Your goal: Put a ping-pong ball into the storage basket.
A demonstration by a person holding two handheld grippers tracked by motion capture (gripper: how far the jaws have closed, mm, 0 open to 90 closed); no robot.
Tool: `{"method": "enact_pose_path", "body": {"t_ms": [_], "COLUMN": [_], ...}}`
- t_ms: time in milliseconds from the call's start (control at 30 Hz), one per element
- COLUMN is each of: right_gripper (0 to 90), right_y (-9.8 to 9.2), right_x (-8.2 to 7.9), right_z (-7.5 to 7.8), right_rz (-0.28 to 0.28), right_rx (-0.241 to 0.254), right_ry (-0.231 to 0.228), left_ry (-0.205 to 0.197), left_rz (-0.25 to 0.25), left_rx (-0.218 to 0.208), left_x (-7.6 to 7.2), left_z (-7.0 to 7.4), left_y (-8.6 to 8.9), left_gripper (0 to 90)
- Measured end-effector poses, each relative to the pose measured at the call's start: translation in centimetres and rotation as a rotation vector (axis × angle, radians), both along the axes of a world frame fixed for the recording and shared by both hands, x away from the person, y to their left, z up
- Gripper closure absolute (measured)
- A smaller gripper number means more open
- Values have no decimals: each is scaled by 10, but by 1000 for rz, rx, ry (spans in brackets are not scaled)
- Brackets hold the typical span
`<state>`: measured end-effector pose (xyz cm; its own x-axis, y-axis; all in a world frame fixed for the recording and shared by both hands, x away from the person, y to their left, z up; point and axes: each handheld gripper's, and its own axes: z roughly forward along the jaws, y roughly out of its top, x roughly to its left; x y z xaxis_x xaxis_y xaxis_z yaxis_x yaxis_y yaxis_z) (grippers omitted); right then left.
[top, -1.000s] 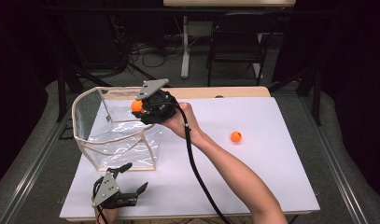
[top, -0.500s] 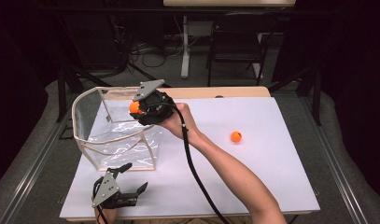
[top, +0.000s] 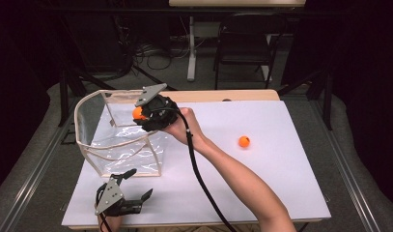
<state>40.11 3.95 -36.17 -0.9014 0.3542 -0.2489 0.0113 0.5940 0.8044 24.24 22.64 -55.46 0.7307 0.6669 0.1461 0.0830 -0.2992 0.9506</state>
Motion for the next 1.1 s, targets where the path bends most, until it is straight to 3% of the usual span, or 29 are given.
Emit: {"method": "enact_pose_path", "body": {"t_ms": [1100], "right_gripper": [505], "right_y": [14], "right_x": [2], "right_z": [1], "right_rz": [7], "right_rx": [-59], "right_ry": [48], "left_ry": [4], "left_rz": [-3], "left_rx": [-2], "left_x": [0], "left_z": [0], "left_y": [-1], "left_gripper": [157]}}
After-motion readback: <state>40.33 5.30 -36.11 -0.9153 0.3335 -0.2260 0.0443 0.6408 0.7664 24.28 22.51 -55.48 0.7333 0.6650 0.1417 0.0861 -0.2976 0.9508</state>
